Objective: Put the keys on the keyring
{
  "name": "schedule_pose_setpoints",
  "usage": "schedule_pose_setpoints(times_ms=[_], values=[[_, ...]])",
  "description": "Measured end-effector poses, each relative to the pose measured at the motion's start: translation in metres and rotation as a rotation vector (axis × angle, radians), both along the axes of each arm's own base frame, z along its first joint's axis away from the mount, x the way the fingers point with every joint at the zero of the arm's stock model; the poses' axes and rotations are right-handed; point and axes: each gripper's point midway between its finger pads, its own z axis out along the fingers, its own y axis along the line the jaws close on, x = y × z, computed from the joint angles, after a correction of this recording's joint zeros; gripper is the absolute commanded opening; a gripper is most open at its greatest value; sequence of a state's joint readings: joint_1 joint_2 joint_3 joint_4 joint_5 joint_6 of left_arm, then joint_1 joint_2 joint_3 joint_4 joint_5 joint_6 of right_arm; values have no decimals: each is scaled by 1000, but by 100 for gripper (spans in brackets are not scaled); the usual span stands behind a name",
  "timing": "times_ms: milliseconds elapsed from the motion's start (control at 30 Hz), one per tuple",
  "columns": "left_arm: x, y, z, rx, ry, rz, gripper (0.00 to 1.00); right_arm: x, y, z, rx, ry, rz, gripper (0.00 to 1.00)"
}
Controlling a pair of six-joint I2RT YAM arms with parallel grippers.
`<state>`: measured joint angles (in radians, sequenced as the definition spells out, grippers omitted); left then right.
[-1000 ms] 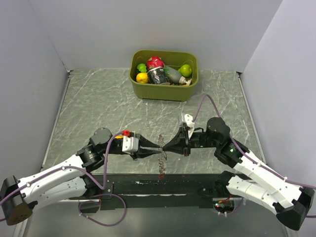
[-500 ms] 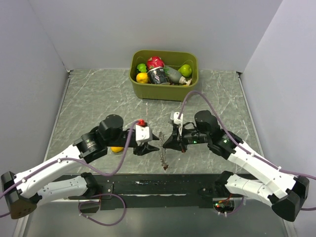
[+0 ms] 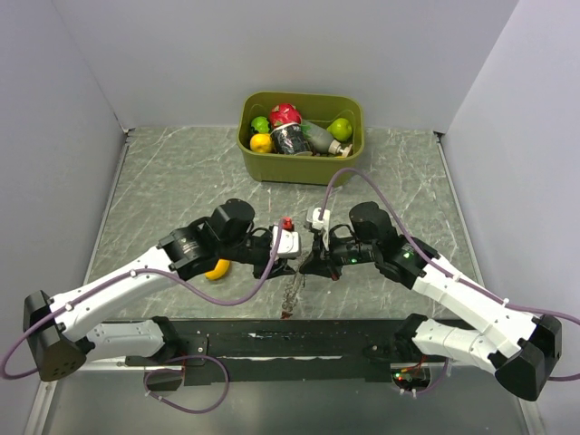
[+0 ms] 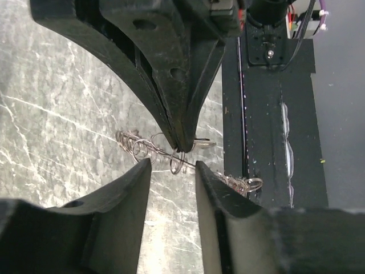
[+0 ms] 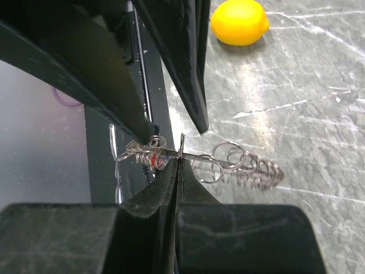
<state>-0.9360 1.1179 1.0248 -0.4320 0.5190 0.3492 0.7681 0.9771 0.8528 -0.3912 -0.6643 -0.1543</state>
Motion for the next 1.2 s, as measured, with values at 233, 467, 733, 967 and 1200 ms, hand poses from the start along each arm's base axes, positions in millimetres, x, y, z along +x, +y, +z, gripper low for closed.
schedule_pose_setpoints(times_ms=[233, 467, 733, 967, 1200], values=[[3, -4, -8, 19, -4, -17, 18, -1, 1, 4, 16, -5, 8, 0], [3, -10, -7, 15, -5, -43, 1, -2, 0, 9, 31, -19, 4, 0], [1, -10, -7, 7, 2, -45, 1, -3, -2, 8, 30, -21, 0, 8], [-2, -7, -3, -92, -19, -16, 1, -3, -4, 17, 85, -46, -34, 55], [-2, -3, -1, -213, -47, 43, 1, -4, -13, 40, 165, -111, -93, 61]])
